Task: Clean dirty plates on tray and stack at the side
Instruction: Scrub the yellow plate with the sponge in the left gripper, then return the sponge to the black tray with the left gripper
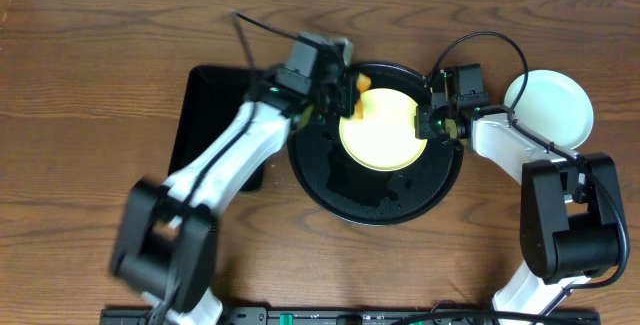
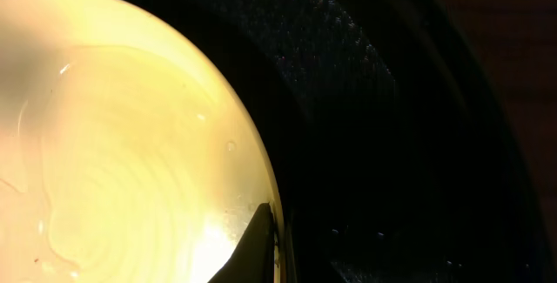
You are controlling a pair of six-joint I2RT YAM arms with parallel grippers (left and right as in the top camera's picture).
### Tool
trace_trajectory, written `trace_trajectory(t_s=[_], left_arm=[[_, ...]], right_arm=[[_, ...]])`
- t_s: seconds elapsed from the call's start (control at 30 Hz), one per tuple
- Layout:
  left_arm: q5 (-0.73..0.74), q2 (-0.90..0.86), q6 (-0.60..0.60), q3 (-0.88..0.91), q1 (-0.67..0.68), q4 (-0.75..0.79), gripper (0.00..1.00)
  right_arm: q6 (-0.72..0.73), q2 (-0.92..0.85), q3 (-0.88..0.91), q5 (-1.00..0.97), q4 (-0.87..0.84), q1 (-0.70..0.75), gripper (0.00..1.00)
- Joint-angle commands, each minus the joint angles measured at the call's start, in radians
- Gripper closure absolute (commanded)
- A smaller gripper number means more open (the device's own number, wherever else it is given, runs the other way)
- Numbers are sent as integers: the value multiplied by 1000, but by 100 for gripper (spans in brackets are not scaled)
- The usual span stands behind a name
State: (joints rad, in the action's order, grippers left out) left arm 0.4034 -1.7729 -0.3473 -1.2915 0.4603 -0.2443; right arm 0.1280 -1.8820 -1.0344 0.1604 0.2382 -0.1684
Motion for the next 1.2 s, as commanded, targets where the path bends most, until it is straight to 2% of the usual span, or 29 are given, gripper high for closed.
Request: trace_trajectory(t_s=[0.0, 0.43, 0.53, 0.57, 0.6, 0.93, 1.07, 1.13, 1.17], left_arm=[[-127, 74, 14, -17, 8, -43, 92], [-145, -42, 21, 14, 96, -49, 92], [-194, -43, 22, 14, 85, -58, 92], [-211, -37, 25, 14, 59, -67, 92], [-211, -31, 33, 14, 27, -84, 92], [-214, -18, 152, 14, -364, -295, 92], [-218, -28, 172, 32, -456, -290, 92], [-263, -38, 171, 40, -474, -290, 92], [-286, -46, 171, 44, -478, -286, 92]], right_arm=[[-2, -36, 15, -13, 15, -10, 99], [-2, -36, 15, -13, 15, -10, 99], [-2, -36, 15, -13, 15, -10, 98], [-2, -36, 15, -13, 15, -10, 92], [-2, -36, 15, -13, 15, -10, 90], [-2, -36, 15, -13, 11, -10, 90], [-2, -36, 15, -13, 10, -10, 79], [-2, -36, 15, -13, 11, -10, 70], [-2, -36, 15, -13, 11, -10, 69]])
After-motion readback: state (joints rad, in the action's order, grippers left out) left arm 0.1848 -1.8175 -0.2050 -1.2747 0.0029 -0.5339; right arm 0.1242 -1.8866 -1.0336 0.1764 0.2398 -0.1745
